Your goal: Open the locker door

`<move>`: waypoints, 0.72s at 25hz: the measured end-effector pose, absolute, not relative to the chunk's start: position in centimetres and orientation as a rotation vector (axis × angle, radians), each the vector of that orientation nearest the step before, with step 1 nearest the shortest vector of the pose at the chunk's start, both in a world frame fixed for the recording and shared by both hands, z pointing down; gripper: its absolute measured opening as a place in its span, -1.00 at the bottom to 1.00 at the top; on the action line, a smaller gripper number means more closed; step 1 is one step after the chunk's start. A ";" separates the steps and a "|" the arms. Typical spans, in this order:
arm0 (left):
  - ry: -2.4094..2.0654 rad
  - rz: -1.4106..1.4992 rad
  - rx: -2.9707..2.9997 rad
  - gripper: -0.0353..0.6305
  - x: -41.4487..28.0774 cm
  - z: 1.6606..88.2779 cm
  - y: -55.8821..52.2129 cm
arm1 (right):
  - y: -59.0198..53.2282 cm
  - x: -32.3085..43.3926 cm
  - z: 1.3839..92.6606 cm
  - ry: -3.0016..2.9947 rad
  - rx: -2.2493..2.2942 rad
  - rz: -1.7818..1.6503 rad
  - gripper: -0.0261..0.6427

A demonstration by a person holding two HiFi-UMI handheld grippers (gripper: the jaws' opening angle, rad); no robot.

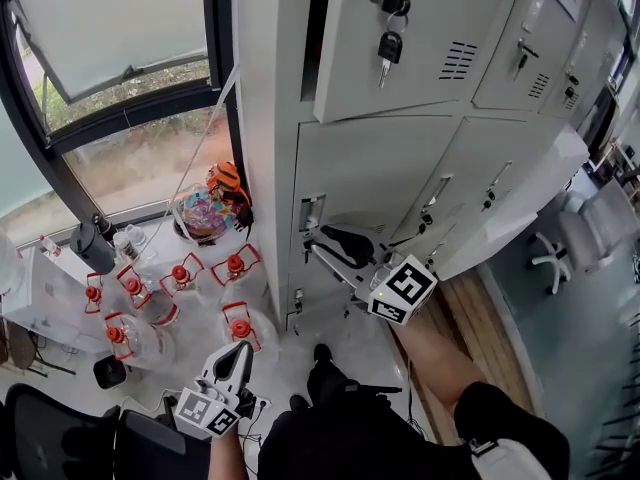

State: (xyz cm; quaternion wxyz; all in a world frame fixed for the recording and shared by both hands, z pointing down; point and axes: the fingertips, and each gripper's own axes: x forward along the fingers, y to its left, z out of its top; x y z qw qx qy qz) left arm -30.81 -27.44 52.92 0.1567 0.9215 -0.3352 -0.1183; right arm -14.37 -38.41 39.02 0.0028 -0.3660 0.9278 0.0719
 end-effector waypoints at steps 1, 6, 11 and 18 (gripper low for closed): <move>-0.956 -0.338 2.638 -0.85 -30.7 53.0 -27.5 | -38.9 -14.4 38.9 2.915 -1.161 0.227 -0.57; -0.940 -0.342 2.635 -0.85 -30.0 53.1 -27.7 | -40.4 -14.8 38.9 2.941 -1.183 0.191 -0.57; -0.922 -0.340 2.638 -0.85 -29.5 53.1 -27.9 | -41.5 -15.2 39.0 2.946 -1.231 0.153 -0.57; -0.911 -0.340 2.639 -0.85 -29.1 53.2 -28.2 | -42.3 -15.0 39.2 2.927 -1.313 0.142 -0.57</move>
